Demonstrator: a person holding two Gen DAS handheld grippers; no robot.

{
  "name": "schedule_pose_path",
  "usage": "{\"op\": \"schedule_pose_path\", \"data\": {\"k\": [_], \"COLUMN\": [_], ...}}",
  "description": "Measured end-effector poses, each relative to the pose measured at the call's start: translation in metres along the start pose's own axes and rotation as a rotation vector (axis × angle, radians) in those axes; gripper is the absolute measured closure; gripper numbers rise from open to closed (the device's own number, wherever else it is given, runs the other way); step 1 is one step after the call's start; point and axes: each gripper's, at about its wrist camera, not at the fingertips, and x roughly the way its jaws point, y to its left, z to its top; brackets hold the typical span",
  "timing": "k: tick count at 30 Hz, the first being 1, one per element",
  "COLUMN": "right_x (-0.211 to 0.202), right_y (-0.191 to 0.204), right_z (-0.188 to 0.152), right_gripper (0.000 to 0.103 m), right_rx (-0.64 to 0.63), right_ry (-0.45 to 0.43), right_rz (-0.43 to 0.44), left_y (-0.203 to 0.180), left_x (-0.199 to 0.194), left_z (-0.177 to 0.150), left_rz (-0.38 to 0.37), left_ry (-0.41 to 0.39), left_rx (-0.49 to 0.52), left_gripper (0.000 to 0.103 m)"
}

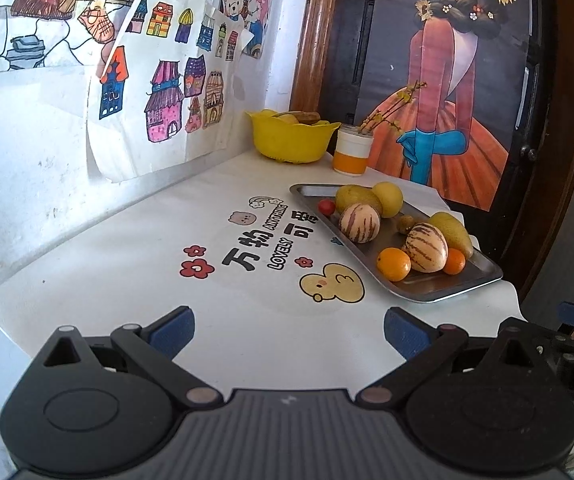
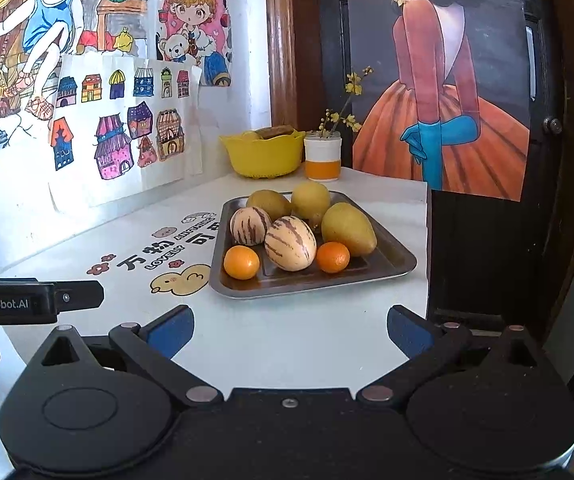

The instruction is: Organize fruits

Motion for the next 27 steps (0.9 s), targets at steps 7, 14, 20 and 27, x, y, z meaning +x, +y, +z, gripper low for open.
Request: {"op": "schedule_pose_path", "data": {"k": [7, 14, 20, 27], "right_x": [0.0013, 0.0019, 0.0028, 0.0029], "right_y": [-0.0003, -0.0008, -0.0008, -0.0015], "right_z": [-0.0005, -0.0013, -0.0026, -0.0027], "right_gripper": [0.001, 0.001, 0.001, 0.001], "right_rx": [0.003, 0.006, 0.006, 0.007], "right_ry": [0.003, 0.004, 0.008, 0.007], "right_rz": [0.0, 0.001, -0.001, -0.001], "left_y": [-0.0008, -0.0011, -0.0006, -0.0007], "left_x": [0.0007, 0.001, 0.0011, 0.0009], "left_z": [-0.001, -0.0017, -0.0019, -0.0025], "left_rz": [-0.001, 0.0, 0.001, 0.005], "left_ry": [0.003, 0.003, 0.004, 0.005], "left_rx": [0.006, 0.008, 0.008, 0.009], "left_gripper": [0.001, 0.001, 0.001, 0.001]}}
